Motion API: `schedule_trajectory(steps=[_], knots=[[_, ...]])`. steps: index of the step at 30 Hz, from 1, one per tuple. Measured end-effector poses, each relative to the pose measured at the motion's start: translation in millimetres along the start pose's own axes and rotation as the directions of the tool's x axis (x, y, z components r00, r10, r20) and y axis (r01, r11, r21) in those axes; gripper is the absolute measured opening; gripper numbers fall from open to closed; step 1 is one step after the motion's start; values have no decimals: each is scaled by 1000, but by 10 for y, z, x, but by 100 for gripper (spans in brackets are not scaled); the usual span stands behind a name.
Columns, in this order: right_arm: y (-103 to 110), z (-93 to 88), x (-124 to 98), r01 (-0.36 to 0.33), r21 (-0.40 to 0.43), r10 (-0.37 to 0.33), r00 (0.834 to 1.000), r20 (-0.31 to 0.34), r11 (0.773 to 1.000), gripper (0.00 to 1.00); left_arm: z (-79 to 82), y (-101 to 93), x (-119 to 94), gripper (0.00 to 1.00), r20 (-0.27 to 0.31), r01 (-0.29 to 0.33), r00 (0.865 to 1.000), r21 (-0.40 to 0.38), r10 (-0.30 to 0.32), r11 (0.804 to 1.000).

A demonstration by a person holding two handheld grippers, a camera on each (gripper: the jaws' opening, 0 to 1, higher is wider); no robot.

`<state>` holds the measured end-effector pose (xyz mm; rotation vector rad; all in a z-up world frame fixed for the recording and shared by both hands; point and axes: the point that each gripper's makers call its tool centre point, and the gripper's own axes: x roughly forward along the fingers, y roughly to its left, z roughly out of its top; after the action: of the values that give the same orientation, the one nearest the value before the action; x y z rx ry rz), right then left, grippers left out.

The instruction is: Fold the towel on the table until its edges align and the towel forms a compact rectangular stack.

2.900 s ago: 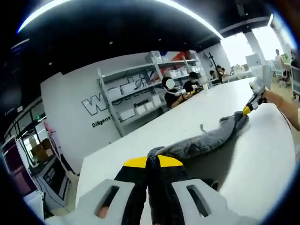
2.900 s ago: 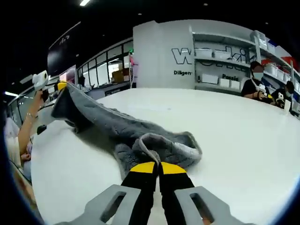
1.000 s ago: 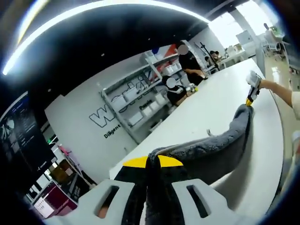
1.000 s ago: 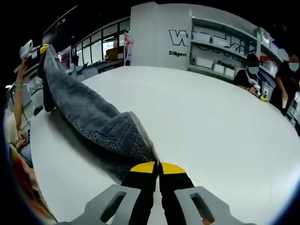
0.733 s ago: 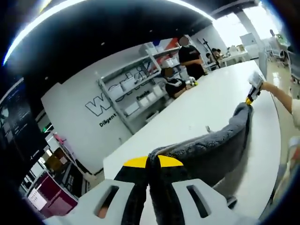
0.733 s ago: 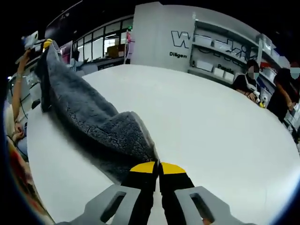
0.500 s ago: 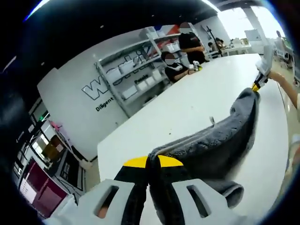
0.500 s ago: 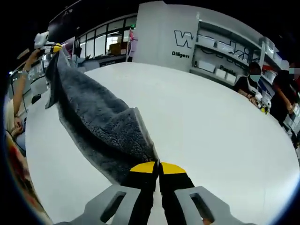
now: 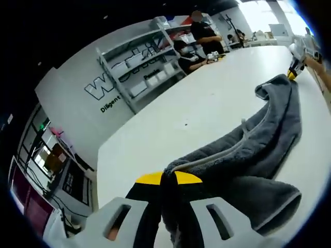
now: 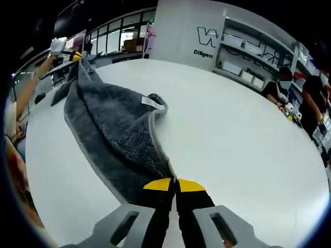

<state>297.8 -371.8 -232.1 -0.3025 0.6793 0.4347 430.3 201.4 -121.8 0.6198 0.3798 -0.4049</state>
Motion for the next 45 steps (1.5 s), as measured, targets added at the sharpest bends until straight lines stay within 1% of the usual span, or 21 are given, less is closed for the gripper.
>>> schedule_trajectory(steps=[3,6,9,10,12,15,17,18,19,20,21,24,26,28,30,32,33,37,41,43,45], knots=[[15,-24,-1,-1,9,1,1000,2,1000,0,-106,-61,97,7,-11,-1,1000,-10,0,1000],[20,-49,-7,10,-16,-10,1000,-6,1000,2,-216,-154,152,11,-31,8,999,-17,-8,1000],[25,-42,-27,22,-38,-22,1000,-8,999,9,-323,-243,195,20,-36,23,999,-45,-25,999],[32,-14,-44,26,-46,-26,1000,1,999,14,-339,-260,198,26,-31,26,999,-57,-28,998],[44,49,-79,28,-47,-27,999,20,999,17,-335,-302,190,34,-3,39,999,-78,-40,996],[71,193,-143,29,-42,-26,997,68,999,21,-263,-412,123,39,55,64,997,-100,-59,993],[93,287,-185,42,-48,-37,995,93,998,25,-216,-426,60,45,91,62,994,-110,-52,992],[99,345,-203,51,-57,-44,993,110,997,26,-184,-426,16,49,114,58,993,-118,-44,991],[114,402,-218,56,-64,-48,991,125,996,29,-167,-344,66,57,124,57,991,-124,-42,991],[134,460,-229,60,-69,-50,989,139,996,31,-145,-321,43,63,139,53,990,-136,-34,989],[156,524,-237,64,-73,-52,986,156,995,33,-145,-328,11,72,143,52,989,-145,-31,988],[225,693,-233,66,-91,-48,981,190,994,38,-174,-355,-11,91,139,71,989,-174,-47,982],[281,856,-204,70,-97,-47,975,218,993,45,-205,-413,-35,96,134,88,989,-184,-64,979],[335,1004,-165,69,-98,-44,969,243,993,53,-231,-480,-57,99,143,110,986,-199,-82,974],[389,1152,-115,67,-92,-40,963,267,994,59,-236,-456,-38,99,157,118,984,-238,-81,964],[440,1291,-52,64,-86,-37,957,287,994,67,-256,-408,-8,99,164,119,984,-310,-70,943],[462,1356,-16,62,-82,-35,955,294,995,71,-279,-436,-14,99,168,128,983,-339,-74,932],[559,1596,144,52,-68,-28,950,312,996,84,-327,-529,-57,99,196,182,974,-386,-112,905],[669,1821,329,30,-58,-9,945,327,998,93,-326,-531,-107,99,214,209,968,-406,-130,890],[700,1917,443,23,-55,-5,947,323,998,100,-302,-534,-136,99,234,222,963,-411,-133,884],[739,1972,540,19,-64,1,953,304,998,100,-279,-557,-172,99,259,244,955,-413,-144,878]])
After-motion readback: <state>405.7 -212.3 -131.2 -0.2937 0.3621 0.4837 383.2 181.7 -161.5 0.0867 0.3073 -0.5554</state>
